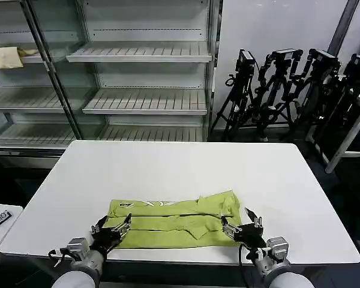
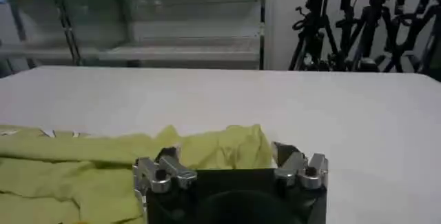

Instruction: Fold and organize the clothes.

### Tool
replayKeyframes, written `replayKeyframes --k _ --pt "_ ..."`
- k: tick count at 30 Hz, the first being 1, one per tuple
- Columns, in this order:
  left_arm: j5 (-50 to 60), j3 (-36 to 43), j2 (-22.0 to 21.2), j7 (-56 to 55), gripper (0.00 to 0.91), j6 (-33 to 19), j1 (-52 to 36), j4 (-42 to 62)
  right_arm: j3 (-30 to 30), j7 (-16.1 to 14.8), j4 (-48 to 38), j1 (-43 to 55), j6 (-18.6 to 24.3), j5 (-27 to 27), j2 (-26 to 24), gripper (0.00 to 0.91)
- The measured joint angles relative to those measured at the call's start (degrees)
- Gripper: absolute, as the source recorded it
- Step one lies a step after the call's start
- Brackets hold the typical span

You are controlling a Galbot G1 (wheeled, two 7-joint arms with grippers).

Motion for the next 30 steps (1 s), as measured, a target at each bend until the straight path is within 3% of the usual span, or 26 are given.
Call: replayKeyframes --k 12,30 --pt "-1.06 0.6 -2.49 -0.57 0.03 -3.08 0.53 1.35 0.31 0.68 1.25 -1.45 0.55 -0.42 0.23 0.907" --pt "-8.1 -2.16 -2.12 -0.04 0.03 -8.25 0.88 0.2 1.42 1.58 2.95 -3.52 0.96 -0.7 1.27 0.907"
